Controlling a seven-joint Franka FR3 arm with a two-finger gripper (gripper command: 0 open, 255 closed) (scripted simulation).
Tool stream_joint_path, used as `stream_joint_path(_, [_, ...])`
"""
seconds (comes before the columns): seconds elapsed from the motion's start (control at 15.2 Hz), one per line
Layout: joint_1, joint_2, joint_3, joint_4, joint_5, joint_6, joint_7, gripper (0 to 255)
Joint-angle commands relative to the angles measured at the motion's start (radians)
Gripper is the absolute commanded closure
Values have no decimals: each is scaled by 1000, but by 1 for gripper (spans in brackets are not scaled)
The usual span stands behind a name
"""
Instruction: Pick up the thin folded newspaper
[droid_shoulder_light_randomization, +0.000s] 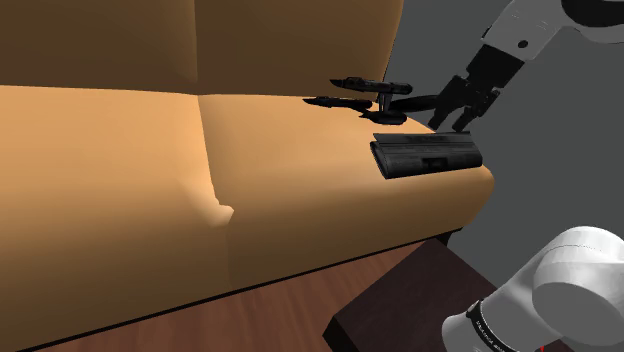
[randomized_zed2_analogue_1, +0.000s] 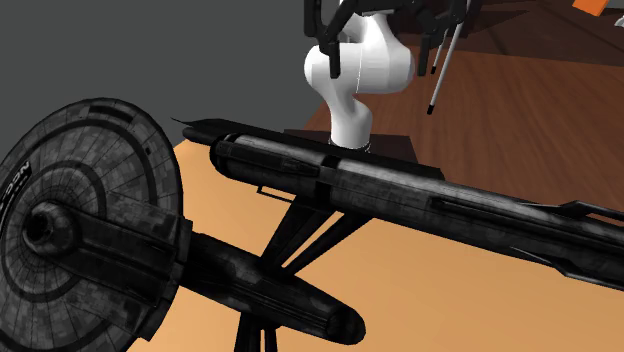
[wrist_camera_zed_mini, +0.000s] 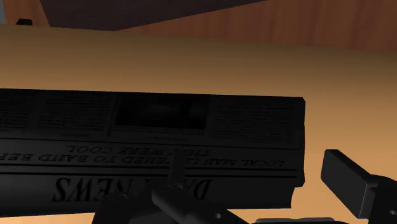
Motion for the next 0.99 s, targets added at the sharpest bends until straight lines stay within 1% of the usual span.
stream_joint_path(0.0, [0, 0, 0, 0, 0, 0, 0, 0])
stream_joint_path(0.13, [47, 34, -129, 53, -1, -84, -208, 0])
stream_joint_path(0.26, [102, 97, -257, 130, -4, -175, -414, 0])
stream_joint_path(0.4, [165, 187, -383, 227, -7, -271, -625, 0])
stream_joint_path(0.53, [239, 304, -512, 342, -5, -372, -846, 0])
stream_joint_path(0.66, [316, 453, -647, 471, 7, -475, -1089, 0])
stream_joint_path(0.79, [383, 648, -787, 612, 36, -581, -1372, 0])
stream_joint_path(0.86, [400, 767, -852, 686, 59, -635, -1533, 0])
stream_joint_path(0.92, [392, 897, -899, 763, 84, -690, -1704, 0])
